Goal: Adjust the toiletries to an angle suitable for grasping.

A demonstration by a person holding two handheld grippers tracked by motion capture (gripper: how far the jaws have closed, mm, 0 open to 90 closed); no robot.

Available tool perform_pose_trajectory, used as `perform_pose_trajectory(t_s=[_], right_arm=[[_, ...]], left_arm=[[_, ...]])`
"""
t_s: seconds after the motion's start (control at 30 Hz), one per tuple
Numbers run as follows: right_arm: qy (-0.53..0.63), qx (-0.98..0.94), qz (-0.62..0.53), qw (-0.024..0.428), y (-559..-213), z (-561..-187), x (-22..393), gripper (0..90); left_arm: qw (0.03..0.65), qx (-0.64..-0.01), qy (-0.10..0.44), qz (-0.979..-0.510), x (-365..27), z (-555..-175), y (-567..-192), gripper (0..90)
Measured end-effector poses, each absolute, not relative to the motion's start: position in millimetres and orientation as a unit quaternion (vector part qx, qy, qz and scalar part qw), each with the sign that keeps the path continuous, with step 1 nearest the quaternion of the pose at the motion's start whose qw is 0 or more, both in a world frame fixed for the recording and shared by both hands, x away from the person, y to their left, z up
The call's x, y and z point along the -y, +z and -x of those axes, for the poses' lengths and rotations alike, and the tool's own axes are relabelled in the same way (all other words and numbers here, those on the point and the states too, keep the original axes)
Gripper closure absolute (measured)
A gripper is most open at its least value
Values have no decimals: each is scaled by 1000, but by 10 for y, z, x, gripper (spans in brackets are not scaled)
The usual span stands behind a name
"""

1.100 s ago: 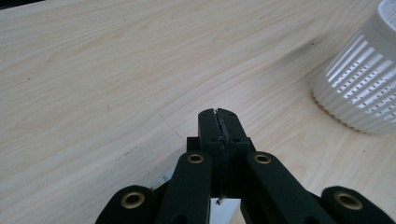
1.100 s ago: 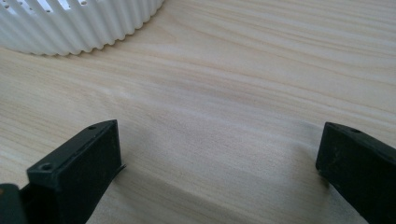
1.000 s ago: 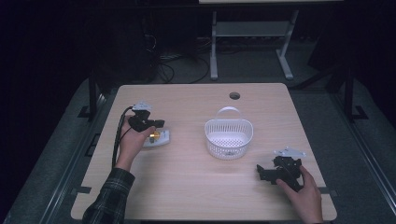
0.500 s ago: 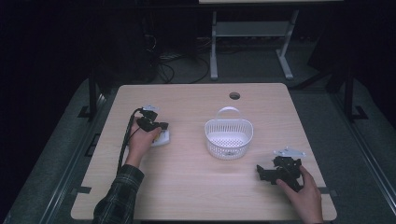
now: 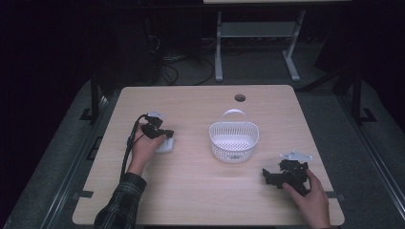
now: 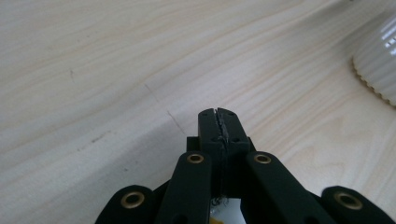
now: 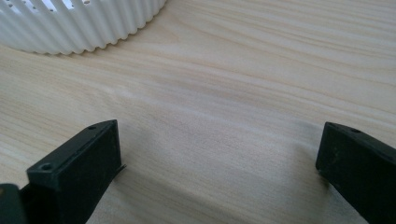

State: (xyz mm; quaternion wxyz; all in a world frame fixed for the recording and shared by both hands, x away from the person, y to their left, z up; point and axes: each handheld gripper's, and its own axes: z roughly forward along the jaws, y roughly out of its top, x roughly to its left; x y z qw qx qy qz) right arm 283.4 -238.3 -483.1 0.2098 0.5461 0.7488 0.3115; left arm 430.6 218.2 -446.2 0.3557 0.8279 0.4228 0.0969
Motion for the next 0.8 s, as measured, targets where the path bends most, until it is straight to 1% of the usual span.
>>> perform_pose_trajectory(t_s=[0.8], right_arm=[[311, -749, -546, 210, -4830, -2831, 2370, 0]], left_arm=[[335, -411, 76, -845, -2145, -3941, -4510, 900]])
